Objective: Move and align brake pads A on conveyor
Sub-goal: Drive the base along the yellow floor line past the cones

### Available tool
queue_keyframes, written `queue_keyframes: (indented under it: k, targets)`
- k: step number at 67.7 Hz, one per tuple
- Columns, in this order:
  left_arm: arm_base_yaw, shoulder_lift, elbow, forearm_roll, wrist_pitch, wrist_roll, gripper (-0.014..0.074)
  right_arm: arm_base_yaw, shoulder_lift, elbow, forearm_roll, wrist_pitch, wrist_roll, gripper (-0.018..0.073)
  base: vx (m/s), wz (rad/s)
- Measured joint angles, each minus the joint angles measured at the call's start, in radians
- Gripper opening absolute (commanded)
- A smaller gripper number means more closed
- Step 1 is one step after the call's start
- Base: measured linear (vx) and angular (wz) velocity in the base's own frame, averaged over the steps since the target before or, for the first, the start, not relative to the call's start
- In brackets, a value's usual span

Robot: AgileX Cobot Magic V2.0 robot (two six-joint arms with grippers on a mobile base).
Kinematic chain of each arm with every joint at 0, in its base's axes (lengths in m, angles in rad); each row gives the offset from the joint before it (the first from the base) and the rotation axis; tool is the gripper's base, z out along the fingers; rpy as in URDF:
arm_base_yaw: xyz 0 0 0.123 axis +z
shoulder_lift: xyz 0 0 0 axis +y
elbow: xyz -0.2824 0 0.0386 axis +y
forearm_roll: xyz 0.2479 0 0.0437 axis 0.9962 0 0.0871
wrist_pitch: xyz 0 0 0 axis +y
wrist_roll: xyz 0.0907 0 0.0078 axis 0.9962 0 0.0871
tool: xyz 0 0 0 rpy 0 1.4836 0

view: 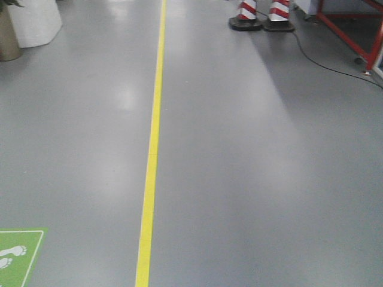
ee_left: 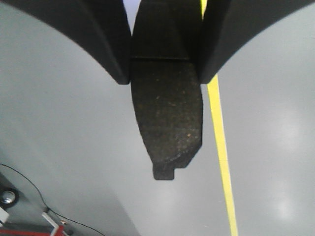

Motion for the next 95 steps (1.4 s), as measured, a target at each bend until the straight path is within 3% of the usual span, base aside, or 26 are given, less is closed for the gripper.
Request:
queue_keyframes:
  k: [36, 95]
  targets:
    - [0.0, 0.0, 0.0, -0.001, 0.0, 0.0, -0.0006, 0.0, 0.0, 0.0, 0.0, 0.002, 0.0, -0.0004, 0.35, 0.11]
    - [0.0, 0.0, 0.0, -0.001, 0.0, 0.0, -0.0006, 0.0, 0.0, 0.0, 0.0, 0.003, 0.0, -0.0004, 0.59, -0.02]
